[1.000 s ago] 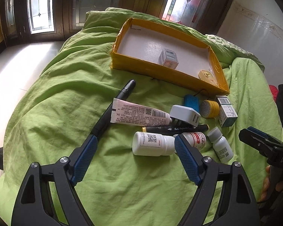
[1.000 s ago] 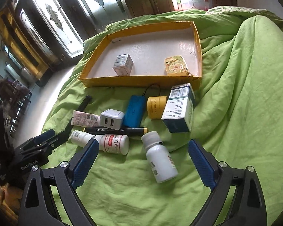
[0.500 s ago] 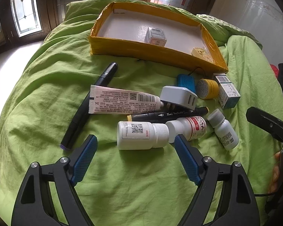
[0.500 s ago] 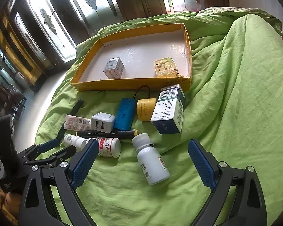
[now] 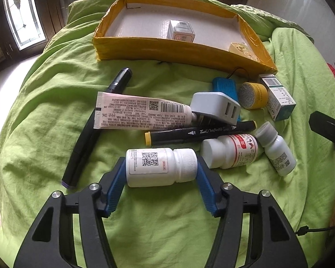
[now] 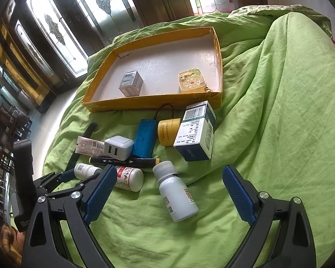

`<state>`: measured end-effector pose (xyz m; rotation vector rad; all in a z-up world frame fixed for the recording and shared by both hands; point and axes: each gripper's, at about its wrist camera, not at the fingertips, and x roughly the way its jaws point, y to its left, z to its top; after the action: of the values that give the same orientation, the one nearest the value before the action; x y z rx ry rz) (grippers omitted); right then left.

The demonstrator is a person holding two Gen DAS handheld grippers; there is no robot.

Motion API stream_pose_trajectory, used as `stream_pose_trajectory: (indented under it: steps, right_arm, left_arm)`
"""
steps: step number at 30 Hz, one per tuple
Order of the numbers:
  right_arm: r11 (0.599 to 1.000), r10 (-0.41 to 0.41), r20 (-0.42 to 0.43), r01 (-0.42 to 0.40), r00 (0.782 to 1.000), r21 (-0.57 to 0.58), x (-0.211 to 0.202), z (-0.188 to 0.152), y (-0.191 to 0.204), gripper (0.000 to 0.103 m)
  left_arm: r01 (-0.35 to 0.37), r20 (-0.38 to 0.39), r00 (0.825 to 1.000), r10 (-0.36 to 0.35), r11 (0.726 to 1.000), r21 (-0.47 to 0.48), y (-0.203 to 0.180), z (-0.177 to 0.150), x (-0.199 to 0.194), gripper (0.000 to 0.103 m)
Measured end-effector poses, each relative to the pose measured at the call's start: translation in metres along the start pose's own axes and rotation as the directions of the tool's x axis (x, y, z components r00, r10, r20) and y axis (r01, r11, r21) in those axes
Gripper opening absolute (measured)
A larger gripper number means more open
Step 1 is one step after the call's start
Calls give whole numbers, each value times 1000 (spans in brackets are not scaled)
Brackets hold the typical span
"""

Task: Organize rigid objects
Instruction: 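Withdraw both tools from the tray back over the remaining items, then grasp the white pill bottle with the left gripper while the right grasps the blue-white box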

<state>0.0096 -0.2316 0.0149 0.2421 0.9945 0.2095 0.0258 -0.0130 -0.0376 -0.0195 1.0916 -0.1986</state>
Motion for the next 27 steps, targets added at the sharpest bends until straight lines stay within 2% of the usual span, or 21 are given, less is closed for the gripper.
stream_pose_trajectory:
  steps: [4,7,8,11,12,20,25,27]
  right_arm:
    - [1000,7,6,-7,1000,29,-2,5,-7,93]
    - [996,20,-15,-18,1000,85,0,20,-15,92]
    - [995,15,-24,-13,1000,100,2,27,-17,90]
    - [993,-41,-55,46,998,108,13,46,-20,72]
    - [992,-42,-75,51,996,115,19,51,-22,69]
    - [979,-31,-133,57,991,197,51,57,-44,57]
    - [971,27,-166,13,986,238,69,52,-50,55]
    - [969,51,-169,-7,984,249,73,51,-50,48]
  left_arm:
    - [54,-4,999,-54,999,-10,-1,-6,-10,59]
    - [61,-8,998,-61,998,-16,-2,-6,-10,59]
    - [61,-14,998,-62,998,-20,-1,-6,-8,59]
    - [61,-26,998,-61,998,-24,-1,-6,-5,59]
    - [58,-28,998,-59,998,-24,-2,-5,-4,59]
    - [54,-33,998,-55,998,-33,0,-4,-2,59]
    - [57,-27,998,-58,998,-38,1,-4,-2,59]
    - [57,-29,998,-58,998,-40,2,-4,-2,59]
